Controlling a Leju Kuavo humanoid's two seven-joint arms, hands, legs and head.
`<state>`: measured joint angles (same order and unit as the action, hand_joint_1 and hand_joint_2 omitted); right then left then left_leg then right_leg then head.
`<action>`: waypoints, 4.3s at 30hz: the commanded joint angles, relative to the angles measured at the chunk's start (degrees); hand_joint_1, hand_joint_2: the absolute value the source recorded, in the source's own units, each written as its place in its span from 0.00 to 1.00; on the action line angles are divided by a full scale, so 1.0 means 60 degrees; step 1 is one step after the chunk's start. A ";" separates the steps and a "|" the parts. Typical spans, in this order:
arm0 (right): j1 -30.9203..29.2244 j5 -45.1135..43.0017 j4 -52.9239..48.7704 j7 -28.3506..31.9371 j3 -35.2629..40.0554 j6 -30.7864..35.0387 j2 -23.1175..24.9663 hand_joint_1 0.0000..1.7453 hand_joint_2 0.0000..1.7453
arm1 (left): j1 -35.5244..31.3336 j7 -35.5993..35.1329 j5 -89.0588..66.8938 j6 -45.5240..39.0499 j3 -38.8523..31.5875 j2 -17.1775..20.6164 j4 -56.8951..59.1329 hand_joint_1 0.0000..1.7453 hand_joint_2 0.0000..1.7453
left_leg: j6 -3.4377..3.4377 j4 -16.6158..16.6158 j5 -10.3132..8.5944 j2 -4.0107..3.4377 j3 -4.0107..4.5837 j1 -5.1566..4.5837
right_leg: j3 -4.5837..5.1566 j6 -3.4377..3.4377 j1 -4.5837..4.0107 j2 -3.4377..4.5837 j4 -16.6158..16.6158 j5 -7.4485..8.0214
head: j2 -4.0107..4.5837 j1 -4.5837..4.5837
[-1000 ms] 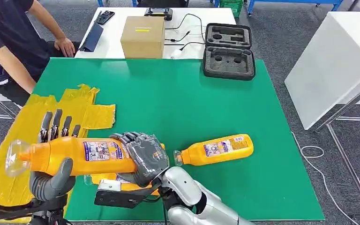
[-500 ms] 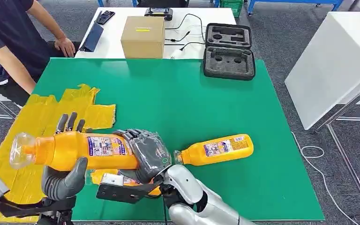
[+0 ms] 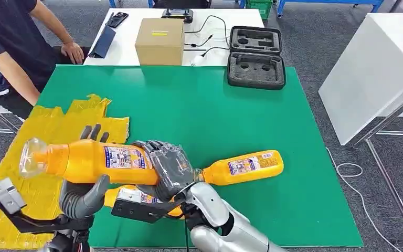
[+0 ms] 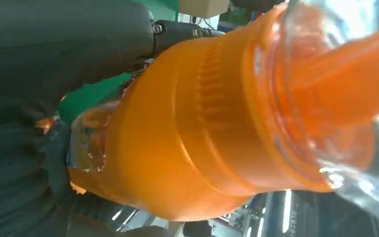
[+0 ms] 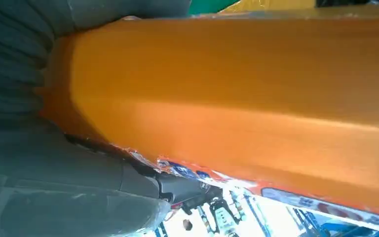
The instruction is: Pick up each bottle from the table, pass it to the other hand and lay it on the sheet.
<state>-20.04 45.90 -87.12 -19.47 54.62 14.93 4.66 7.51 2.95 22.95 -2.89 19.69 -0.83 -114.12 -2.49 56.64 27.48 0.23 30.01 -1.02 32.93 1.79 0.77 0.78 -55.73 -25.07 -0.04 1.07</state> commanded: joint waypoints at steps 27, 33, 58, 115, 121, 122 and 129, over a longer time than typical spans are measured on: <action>-0.0526 -0.1516 0.1214 0.0164 0.1924 -0.0686 -0.0335 0.95 1.00 | -0.0645 0.0560 0.0186 -0.0768 -0.0238 -0.0147 0.0731 1.00 1.00 | 0.0027 -0.0015 0.0000 0.0014 -0.0025 0.0014 | -0.0036 -0.0010 -0.0013 -0.0024 0.0024 -0.0002 | 0.0000 -0.0004; -0.0505 -0.1812 0.1045 0.0137 0.1964 -0.1142 -0.0368 0.95 1.00 | -0.0361 0.0791 0.0357 -0.0854 -0.0325 -0.0048 0.0354 1.00 1.00 | 0.0030 -0.0013 0.0002 0.0015 -0.0027 0.0014 | -0.0038 -0.0013 -0.0014 -0.0026 0.0022 -0.0005 | 0.0000 -0.0004; 0.0127 0.1884 0.1380 -0.0179 0.1678 0.2747 -0.1005 0.00 0.00 | 0.1410 0.0582 -0.0305 0.0083 -0.3284 -0.0951 -0.1417 1.00 1.00 | 0.0022 -0.0014 0.0002 0.0001 -0.0018 0.0005 | -0.0023 -0.0010 -0.0003 -0.0007 0.0017 -0.0002 | 0.0000 0.0000; 0.5330 -0.1181 -0.6222 0.2639 -0.3806 -0.0112 -0.3936 0.00 0.00 | -0.6681 -0.2243 -1.8586 -0.2532 0.1207 0.0441 0.9149 1.00 1.00 | -0.0007 0.0013 -0.0023 0.0104 0.0003 -0.0023 | -0.0037 0.0016 0.0020 -0.0125 0.0017 0.0008 | 0.0000 0.0000; 0.5256 -0.1090 -0.6226 0.2459 -0.3662 -0.0285 -0.3877 0.00 0.00 | -0.6912 -0.2526 -1.8739 -0.2322 0.1147 0.0400 0.9695 1.00 1.00 | 0.0013 0.0010 -0.0012 0.0065 -0.0016 -0.0015 | -0.0048 0.0006 0.0009 -0.0097 0.0024 0.0008 | 0.0000 -0.0004; 0.5215 -0.1094 -0.6202 0.2450 -0.3656 -0.0320 -0.3853 0.00 0.00 | -0.6919 -0.2560 -1.8755 -0.2284 0.1106 0.0436 0.9773 1.00 1.00 | -0.0004 0.0011 -0.0017 0.0055 0.0002 -0.0023 | -0.0023 0.0014 0.0017 -0.0080 0.0018 0.0014 | 0.0000 -0.0004; 0.5482 -0.0697 -0.6424 0.2199 -0.3759 -0.0654 -0.3529 0.00 0.00 | -0.6696 -0.2757 -1.8801 -0.1771 0.0495 0.0669 0.9558 1.00 1.00 | 0.0025 0.0008 -0.0008 0.0029 -0.0017 -0.0009 | -0.0037 -0.0002 0.0003 -0.0067 0.0023 0.0011 | 0.0000 -0.0004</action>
<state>12.96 40.65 -125.44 -5.29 31.28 12.29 -18.10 -29.49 -13.14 -89.81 -15.33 23.96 2.58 -62.36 -2.67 56.69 27.36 0.44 30.08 -1.22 32.92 1.94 0.94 0.44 -55.66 -24.97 -0.04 1.05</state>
